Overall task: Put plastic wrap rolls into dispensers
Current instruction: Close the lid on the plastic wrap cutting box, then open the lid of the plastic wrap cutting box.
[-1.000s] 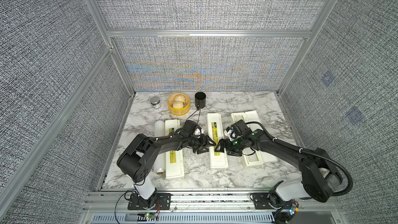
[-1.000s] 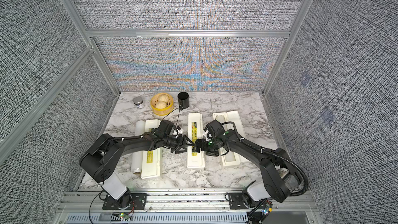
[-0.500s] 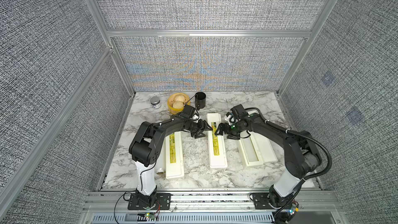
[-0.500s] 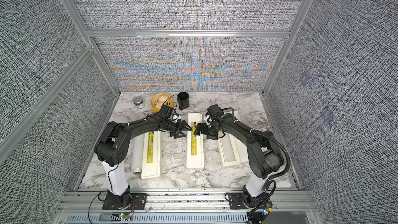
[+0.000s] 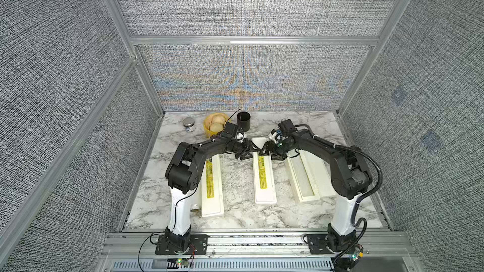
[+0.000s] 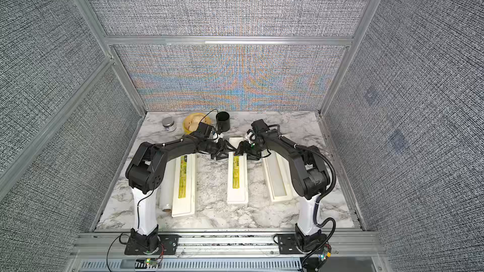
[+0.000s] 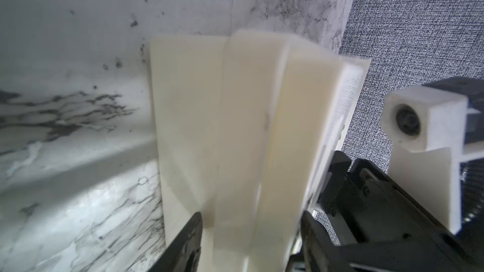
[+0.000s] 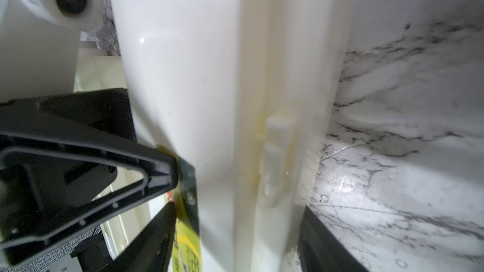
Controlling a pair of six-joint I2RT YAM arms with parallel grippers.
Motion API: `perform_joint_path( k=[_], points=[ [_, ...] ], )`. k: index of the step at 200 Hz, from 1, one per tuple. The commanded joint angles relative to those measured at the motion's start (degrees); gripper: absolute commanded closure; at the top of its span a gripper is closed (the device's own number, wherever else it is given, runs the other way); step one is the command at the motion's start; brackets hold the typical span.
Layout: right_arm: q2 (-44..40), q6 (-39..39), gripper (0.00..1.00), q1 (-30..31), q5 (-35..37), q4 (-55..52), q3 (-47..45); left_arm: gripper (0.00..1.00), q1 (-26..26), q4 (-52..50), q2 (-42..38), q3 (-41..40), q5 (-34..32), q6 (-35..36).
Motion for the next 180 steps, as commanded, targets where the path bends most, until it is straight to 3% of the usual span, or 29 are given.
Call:
perform_joint_path(
  k=[1,40,107,131,180],
  points=[
    [1.47,-0.32,0.32,0.71,-3.00,2.78,-0.70,0.43,-0.83,-5.01,0.93,-3.86,-5.33,-2.65],
    [-0.10,-1.02,0.27,0.67,-1.83,1.31,-0.92,0.43,-0.55,-4.55,-1.65,-5.50,-4.87,-2.63],
    [-10.88,-4.06,0.01,4.91,16.55,-12.99,-1.84,0.33,0.59,-6.08,-10.53,-4.73,-6.28,-1.58],
    [-13.16,-1.76,0.01,7.67,21.50,-15.51,-3.57,0.33,0.75,-4.09,-14.57,-8.38,-7.47,-2.96],
    [-10.76,3.34,0.01,13.73,23.71,-14.75,-3.23,0.34,0.81,-3.70,-19.16,-12.97,-8.75,-2.43]
  ],
)
